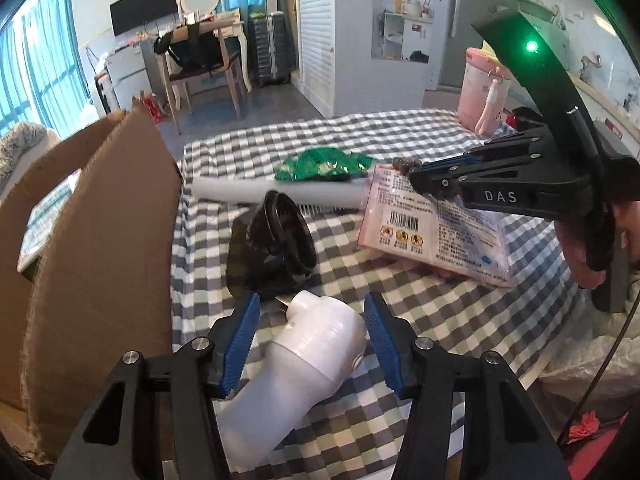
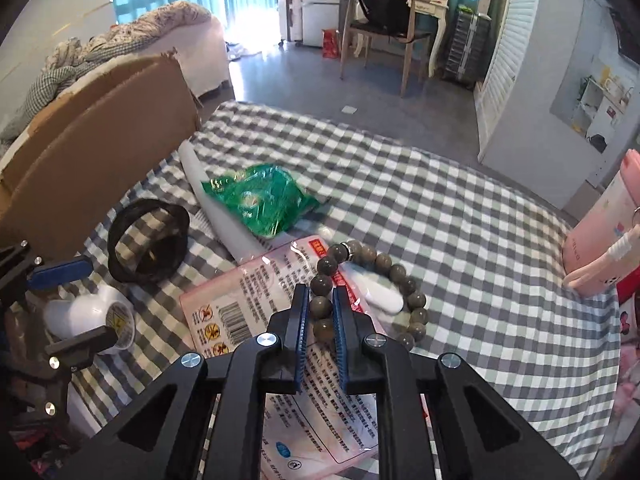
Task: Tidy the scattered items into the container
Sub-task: 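Grasp the bead bracelet with the right gripper while the left gripper grasps the white hair dryer, then carry the hair dryer and bracelet to the box and open both grippers, then move both grippers back toward the plastic bag on the table, then grasp the printed plastic bag with the right gripper and lift it, then carry the plastic bag into the box with the right gripper and release, then move both grippers back to the table and grasp the pink notebook with the right gripper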
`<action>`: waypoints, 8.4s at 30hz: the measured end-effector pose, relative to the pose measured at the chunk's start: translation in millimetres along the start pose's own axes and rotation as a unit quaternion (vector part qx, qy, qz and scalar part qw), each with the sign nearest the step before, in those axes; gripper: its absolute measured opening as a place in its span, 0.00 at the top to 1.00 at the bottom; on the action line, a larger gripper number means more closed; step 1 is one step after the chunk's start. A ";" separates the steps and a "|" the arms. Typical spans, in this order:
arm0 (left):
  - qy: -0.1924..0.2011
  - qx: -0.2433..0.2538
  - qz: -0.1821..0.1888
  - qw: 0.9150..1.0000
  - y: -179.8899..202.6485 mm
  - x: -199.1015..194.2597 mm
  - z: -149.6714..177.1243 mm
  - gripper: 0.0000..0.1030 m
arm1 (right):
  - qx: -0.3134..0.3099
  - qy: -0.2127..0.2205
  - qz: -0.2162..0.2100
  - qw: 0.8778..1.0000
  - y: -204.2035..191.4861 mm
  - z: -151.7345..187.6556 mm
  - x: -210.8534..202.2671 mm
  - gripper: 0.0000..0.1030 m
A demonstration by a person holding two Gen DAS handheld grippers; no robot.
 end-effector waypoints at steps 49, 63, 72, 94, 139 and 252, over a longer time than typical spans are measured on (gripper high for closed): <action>0.123 -0.125 -0.174 0.969 -148.7 -148.7 -56.9 0.49 | -0.166 0.198 -0.116 0.959 -180.1 -137.2 -125.7 0.89; 0.034 -0.211 -0.206 0.955 -220.7 -101.1 0.7 0.49 | -0.245 0.067 -0.153 0.955 -281.5 -132.6 -10.5 0.89; 0.013 -0.245 -0.223 0.943 -231.4 -91.6 13.9 0.12 | -0.219 0.073 -0.097 0.968 -248.6 -122.0 1.2 0.38; 0.087 -0.082 -0.077 0.990 -46.7 -75.5 -54.9 0.00 | -0.036 0.119 0.008 0.992 -11.1 -53.3 -75.0 0.25; -0.026 -0.103 -0.080 0.991 -25.3 17.3 -42.3 0.92 | -0.147 0.008 -0.018 0.989 -57.7 38.1 -6.4 0.23; 0.077 -0.167 -0.143 0.973 -92.1 -76.9 -34.7 0.03 | -0.070 0.070 -0.026 0.995 -40.8 -35.7 -60.8 0.12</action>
Point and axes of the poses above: each gripper's, at about its wrist camera, not at the fingertips, and x roughly the way its jaws point, y to its right, z to its underside, the point moved 3 cm from there along x, roughly the way its jaws point, and after that the axes turned 1 degree about -z, right-handed, at the moved point
